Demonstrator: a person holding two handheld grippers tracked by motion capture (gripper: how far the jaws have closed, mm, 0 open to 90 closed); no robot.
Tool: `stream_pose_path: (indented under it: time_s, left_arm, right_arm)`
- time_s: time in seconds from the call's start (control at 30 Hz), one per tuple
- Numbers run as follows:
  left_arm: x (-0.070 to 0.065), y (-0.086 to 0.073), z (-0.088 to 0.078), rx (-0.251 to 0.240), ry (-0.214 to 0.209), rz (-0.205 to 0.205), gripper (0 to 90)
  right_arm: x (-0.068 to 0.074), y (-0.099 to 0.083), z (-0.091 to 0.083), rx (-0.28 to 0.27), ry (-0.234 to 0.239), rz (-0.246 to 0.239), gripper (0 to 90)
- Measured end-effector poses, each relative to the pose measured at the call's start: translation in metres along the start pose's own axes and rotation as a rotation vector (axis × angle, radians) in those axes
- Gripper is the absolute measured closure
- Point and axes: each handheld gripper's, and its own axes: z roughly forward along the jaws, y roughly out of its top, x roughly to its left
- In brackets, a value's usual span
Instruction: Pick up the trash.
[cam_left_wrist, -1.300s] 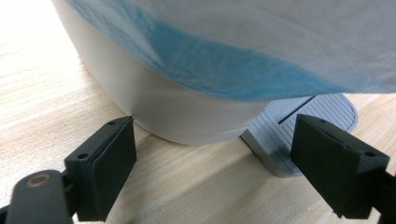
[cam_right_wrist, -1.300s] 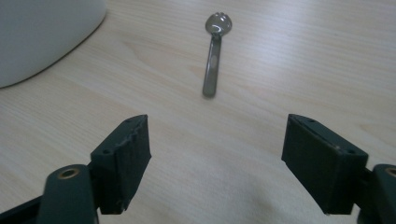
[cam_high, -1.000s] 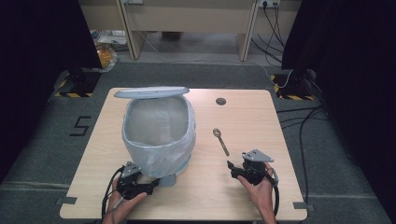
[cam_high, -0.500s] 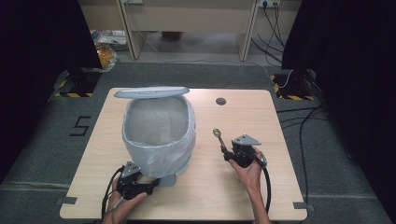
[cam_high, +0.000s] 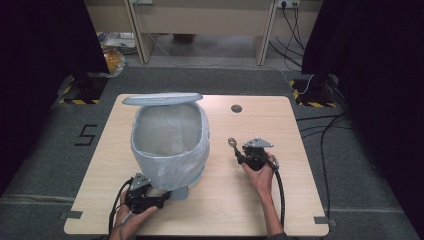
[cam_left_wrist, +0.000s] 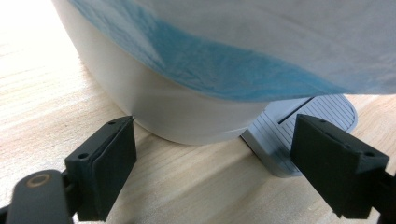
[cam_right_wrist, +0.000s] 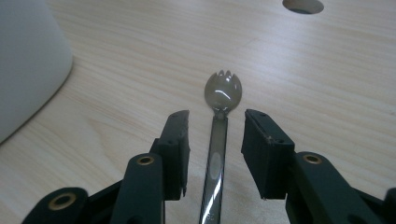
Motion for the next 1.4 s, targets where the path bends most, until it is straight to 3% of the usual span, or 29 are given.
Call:
stream_pose_path:
  time_s: [0.17,0.23,0.27,0.33,0.43,0.53,0.63,0.97,1.2,1.27,1.4]
  left_arm:
    - [0.0,0.0,0.0,0.0,-0.001,-0.001,13.8]
    - [0.0,0.0,0.0,0.0,-0.001,-0.001,13.8]
    - [0.0,0.0,0.0,0.0,-0.001,0.0,13.9]
    - [0.0,0.0,0.0,0.0,-0.001,-0.001,13.9]
    - [0.0,0.0,0.0,0.0,-0.001,-0.001,13.9]
    - [0.0,0.0,0.0,0.0,-0.001,-0.001,13.9]
    - [0.0,0.0,0.0,0.0,-0.001,-0.001,13.9]
    - [0.0,0.0,0.0,0.0,-0.001,-0.001,13.9]
    - [0.0,0.0,0.0,0.0,0.0,0.0,13.9]
    - [0.0,0.0,0.0,-0.001,0.0,0.0,14.0]
    - [0.0,0.0,0.0,-0.001,-0.001,-0.001,14.0]
  right_arm:
    - [0.004,0.006,0.009,0.02,-0.019,-0.042,63.8]
    - [0.004,0.008,0.01,0.019,-0.015,-0.036,64.0]
    - [0.005,0.011,0.013,-0.007,-0.01,0.007,65.6]
    - [0.007,0.009,0.018,-0.008,-0.004,0.028,66.2]
    - [0.008,0.004,0.028,0.038,-0.02,-0.003,66.1]
    - [0.007,0.004,0.027,0.041,-0.039,-0.007,66.1]
    - [0.003,0.006,0.024,0.023,-0.042,0.008,66.1]
    - [-0.002,0.004,0.032,0.049,-0.038,0.048,68.4]
    - [-0.002,0.004,0.033,0.064,-0.041,0.042,74.4]
    - [-0.001,0.009,0.036,0.09,-0.032,0.014,78.9]
    - [0.001,0.012,0.038,0.1,-0.032,0.006,79.3]
